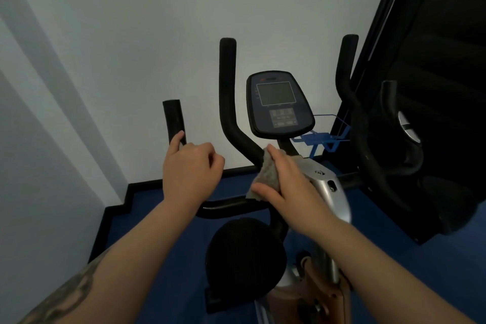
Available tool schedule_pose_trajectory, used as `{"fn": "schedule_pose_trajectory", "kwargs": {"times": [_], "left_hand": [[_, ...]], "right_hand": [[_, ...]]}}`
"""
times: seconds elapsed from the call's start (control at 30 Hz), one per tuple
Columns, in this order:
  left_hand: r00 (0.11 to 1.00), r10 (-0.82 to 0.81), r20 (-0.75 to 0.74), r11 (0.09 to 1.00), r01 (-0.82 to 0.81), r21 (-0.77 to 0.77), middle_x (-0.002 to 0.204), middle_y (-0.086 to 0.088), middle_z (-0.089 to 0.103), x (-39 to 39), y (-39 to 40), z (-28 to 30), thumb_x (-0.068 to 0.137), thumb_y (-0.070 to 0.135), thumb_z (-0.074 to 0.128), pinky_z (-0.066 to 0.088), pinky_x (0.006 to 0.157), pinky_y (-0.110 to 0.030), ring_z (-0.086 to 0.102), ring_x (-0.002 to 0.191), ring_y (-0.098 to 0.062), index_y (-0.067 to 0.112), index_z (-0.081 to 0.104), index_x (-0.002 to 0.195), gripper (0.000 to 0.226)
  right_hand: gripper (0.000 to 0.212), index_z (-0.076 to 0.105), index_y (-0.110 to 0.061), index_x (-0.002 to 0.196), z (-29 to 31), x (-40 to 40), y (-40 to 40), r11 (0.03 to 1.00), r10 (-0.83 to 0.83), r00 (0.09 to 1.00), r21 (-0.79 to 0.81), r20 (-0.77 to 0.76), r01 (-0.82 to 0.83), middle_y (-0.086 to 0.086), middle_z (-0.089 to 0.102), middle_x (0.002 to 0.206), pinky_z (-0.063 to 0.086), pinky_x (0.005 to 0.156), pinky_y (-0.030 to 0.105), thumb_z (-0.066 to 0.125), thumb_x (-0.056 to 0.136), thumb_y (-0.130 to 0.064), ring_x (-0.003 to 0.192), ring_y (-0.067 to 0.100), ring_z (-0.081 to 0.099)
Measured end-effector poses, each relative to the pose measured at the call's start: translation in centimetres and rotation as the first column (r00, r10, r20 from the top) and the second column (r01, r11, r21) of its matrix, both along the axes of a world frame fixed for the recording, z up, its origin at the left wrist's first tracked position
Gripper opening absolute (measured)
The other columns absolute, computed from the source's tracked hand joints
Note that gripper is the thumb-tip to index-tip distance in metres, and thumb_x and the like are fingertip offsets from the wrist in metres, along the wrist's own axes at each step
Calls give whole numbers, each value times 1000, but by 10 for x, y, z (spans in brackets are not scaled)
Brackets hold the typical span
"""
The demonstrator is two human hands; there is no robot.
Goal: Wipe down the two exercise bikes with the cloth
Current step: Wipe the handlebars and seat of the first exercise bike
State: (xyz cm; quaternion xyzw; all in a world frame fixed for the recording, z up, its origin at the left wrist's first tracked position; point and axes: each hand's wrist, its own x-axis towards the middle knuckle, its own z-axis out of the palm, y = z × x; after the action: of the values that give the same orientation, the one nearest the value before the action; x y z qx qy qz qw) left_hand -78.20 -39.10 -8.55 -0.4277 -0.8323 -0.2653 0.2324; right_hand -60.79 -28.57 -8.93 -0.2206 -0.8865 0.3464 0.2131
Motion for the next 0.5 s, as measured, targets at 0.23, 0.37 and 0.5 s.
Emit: {"fn": "schedule_pose_trajectory", "kwargs": {"times": [0.23,0.37,0.5], "left_hand": [[999,-50,19,998,49,32,47,6,44,-2,-3,2,86,26,41,24,115,-33,41,47,-15,14,59,60,34],[995,-71,65,993,65,99,47,7,46,-3,-4,-1,87,26,41,25,116,-32,42,47,-14,15,58,61,33],[998,-44,45,996,40,84,46,7,44,-3,-2,-2,87,26,40,27,116,-33,41,46,-13,15,59,60,34]], "right_hand": [[53,38,-22,147,43,-76,25,998,24,1000,55,12,-25,4,50,141,40,100,31,52,99,-38,125,20,49],[48,39,-31,138,9,-29,8,993,-115,993,-27,-25,114,-3,59,122,48,92,35,51,95,-49,108,14,56],[41,44,-30,128,7,-25,7,991,-131,991,-7,-1,131,-4,59,113,47,84,33,51,93,-51,103,14,58]]}}
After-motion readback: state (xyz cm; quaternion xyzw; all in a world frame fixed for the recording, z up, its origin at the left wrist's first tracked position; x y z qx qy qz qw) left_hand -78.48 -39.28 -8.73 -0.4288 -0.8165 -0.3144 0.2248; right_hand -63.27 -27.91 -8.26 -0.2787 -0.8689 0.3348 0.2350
